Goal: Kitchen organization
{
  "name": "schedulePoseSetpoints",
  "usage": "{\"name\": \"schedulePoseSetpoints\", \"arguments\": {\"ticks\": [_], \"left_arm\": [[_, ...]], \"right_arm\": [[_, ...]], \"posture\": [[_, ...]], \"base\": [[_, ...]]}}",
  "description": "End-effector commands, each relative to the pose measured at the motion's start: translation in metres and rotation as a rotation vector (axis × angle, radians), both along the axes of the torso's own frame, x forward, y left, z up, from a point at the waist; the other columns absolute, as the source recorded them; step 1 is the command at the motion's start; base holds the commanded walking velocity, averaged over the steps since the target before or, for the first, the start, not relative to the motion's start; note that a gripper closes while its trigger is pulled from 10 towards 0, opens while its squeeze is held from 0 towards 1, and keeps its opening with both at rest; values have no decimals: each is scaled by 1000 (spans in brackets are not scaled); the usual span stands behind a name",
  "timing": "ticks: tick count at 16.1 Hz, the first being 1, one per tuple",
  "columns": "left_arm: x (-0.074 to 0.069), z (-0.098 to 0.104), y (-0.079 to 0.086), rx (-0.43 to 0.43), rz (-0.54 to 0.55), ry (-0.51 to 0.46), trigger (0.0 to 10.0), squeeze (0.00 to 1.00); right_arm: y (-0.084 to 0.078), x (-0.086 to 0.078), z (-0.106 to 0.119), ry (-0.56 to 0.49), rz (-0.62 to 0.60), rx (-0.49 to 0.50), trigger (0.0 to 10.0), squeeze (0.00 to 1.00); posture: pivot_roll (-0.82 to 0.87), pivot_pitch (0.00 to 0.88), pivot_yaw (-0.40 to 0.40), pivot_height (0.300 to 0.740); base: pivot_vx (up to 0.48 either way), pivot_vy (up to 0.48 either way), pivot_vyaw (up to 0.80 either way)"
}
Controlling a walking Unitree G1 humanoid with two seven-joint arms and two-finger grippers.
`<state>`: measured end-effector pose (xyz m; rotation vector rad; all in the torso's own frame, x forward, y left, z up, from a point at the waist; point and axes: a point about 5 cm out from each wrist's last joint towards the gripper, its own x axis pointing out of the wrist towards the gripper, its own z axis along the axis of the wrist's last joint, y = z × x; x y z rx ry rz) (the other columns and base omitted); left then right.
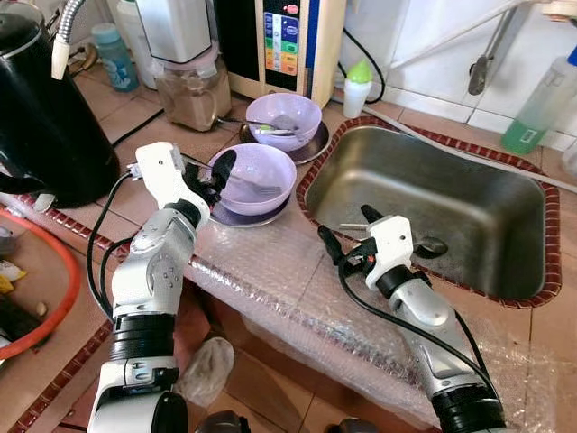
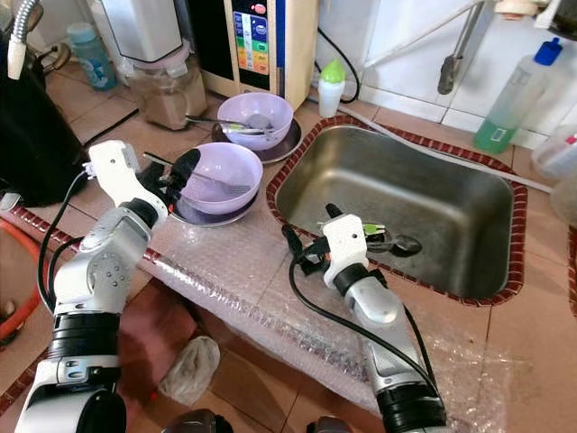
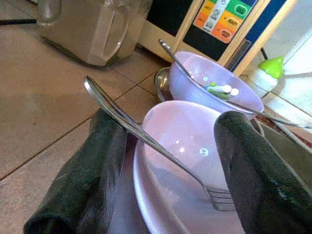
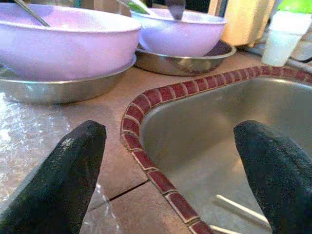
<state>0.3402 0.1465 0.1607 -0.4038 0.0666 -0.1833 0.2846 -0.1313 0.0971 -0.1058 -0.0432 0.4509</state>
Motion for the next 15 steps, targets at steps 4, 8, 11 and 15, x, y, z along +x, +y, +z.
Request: {"name": "schedulePoseSetpoints", "arguments": {"ticks": [4,8,11,15], "left_arm": [[-1,-3,-1,-23,18,11,0,0],[-1,-2,-1,-3,1,-10,0,0],[-2,3,-3,28,-7,-53,0,0],[-3,9,-5,49,-13,-102,0,0]], "right_arm": [[10,1,12,-4,97,32,10000,0],[19,-1,17,15,236,27,10000,0],[18,0,16,12,216,20,10000,0],[18,0,14,14,195,7,10000,0]], "posture": [[-61,22,45,740],[-63,10,45,740],[-71,6,42,740],[-73,9,47,740]], "base": [[0,0,0],[0,0,0],[0,0,0],[0,0,0]]}}
